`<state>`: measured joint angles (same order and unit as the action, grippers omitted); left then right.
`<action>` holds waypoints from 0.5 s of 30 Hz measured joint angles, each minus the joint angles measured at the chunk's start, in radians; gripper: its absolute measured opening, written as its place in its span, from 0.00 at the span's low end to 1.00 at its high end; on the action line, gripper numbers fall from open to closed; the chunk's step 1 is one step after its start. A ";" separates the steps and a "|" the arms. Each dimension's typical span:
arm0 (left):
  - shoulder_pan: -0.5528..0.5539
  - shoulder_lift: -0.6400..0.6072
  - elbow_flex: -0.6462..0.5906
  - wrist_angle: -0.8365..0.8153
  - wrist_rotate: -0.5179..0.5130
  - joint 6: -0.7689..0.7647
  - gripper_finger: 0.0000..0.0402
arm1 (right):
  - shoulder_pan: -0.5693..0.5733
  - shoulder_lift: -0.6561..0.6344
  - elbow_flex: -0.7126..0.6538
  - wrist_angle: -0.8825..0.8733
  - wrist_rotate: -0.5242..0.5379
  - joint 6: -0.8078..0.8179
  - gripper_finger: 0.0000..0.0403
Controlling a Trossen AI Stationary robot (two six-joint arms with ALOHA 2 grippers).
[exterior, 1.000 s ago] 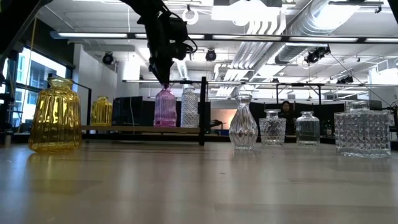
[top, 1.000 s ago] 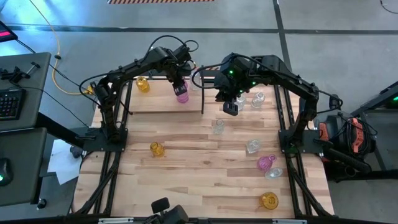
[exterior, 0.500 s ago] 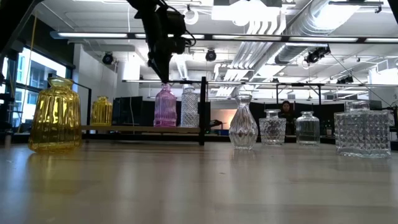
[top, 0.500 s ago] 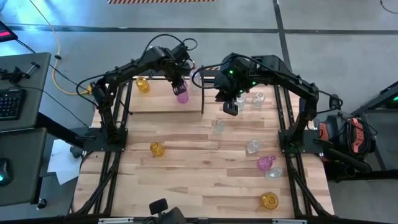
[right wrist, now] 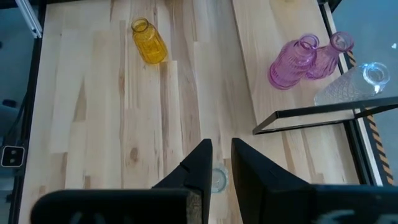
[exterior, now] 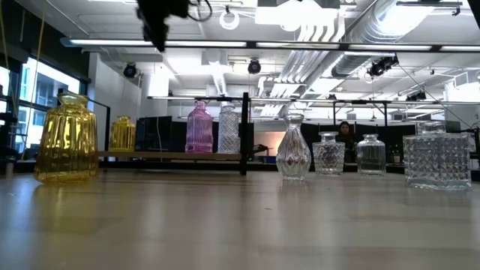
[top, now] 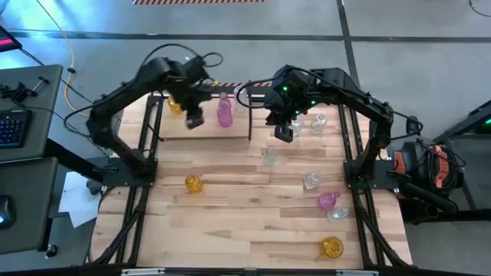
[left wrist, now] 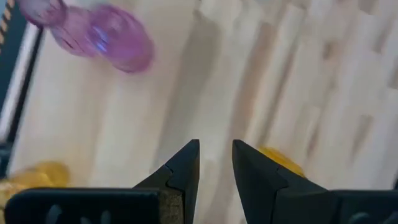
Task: Sort vases onto shelf
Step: Put the transparent vase on the shelf aligned with the other transparent vase
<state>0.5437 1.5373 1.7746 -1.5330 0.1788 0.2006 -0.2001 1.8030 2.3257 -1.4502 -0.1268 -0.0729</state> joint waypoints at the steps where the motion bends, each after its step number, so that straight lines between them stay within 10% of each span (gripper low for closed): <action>1: -0.019 -0.037 -0.027 -0.003 0.009 -0.012 0.22 | 0.000 0.000 0.000 0.008 0.000 -0.005 0.10; 15: -0.358 -0.415 -0.481 0.251 0.071 -0.448 0.22 | 0.011 -0.002 -0.034 -0.112 0.023 0.012 0.10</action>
<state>0.1862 1.1227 1.2937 -1.2816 0.2500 -0.2474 -0.1887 1.8011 2.2918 -1.5620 -0.1040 -0.0610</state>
